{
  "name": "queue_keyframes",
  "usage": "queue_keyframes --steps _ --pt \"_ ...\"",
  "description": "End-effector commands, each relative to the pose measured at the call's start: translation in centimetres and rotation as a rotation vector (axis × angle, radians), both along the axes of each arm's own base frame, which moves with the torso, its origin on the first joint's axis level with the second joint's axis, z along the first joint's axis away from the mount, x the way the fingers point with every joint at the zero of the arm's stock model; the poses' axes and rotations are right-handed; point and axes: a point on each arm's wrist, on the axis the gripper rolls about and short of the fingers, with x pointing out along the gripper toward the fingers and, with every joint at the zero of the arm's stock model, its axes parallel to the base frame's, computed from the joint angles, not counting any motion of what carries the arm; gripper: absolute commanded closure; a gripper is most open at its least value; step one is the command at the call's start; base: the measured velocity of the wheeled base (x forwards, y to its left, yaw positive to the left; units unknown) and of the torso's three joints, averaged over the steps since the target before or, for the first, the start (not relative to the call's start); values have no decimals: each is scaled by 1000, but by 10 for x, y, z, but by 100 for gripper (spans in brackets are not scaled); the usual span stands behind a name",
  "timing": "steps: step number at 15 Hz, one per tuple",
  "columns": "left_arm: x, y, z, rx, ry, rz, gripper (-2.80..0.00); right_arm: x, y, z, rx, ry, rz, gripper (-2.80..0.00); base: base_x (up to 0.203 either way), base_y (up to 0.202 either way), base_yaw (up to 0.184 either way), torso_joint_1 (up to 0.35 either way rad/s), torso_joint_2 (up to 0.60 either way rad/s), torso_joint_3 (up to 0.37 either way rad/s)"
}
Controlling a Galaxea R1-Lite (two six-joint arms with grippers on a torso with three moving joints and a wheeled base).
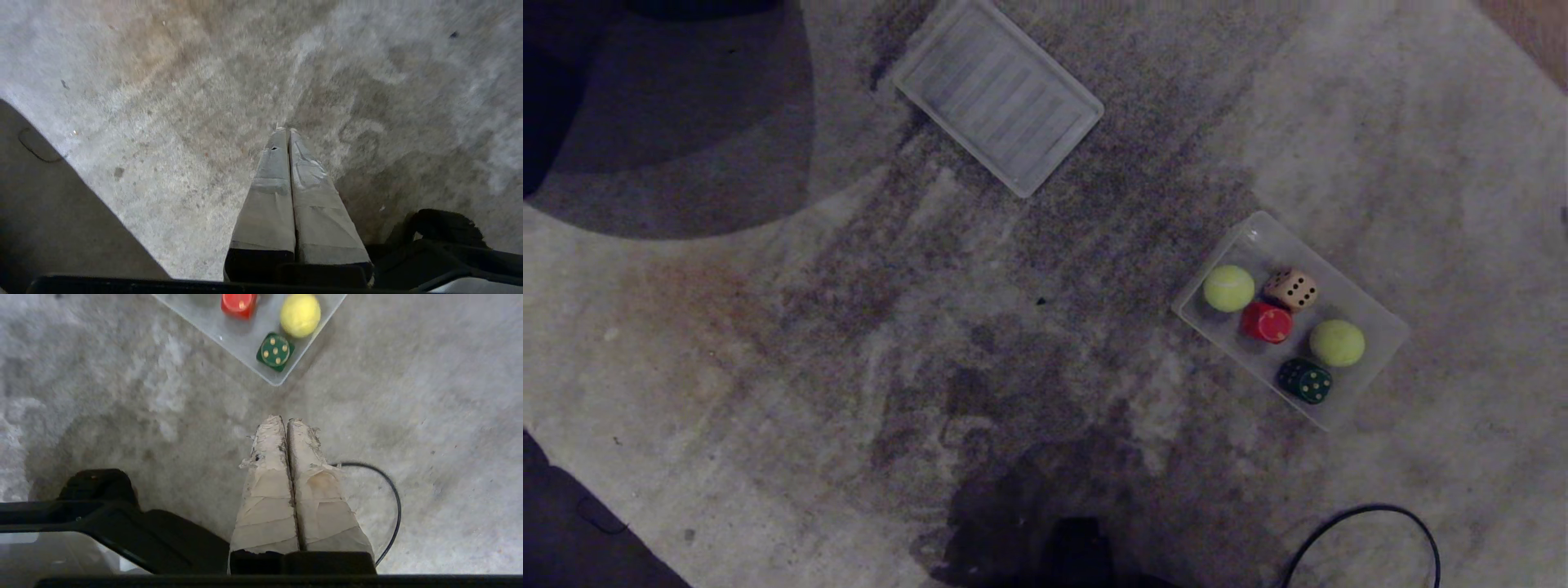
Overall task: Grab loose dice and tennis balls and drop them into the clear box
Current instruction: Pick up toys out of the box
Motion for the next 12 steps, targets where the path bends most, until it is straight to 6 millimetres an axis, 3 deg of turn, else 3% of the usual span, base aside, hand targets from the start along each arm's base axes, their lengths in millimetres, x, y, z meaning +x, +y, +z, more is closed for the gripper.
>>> queue_keyframes --steps 1,12 --pt "0 0 0 -2 2 1 0 1 0 -3 0 13 1 0 0 0 0 2 4 203" --pt "0 0 0 -2 2 1 0 1 0 -3 -7 12 2 0 0 0 0 3 3 201"
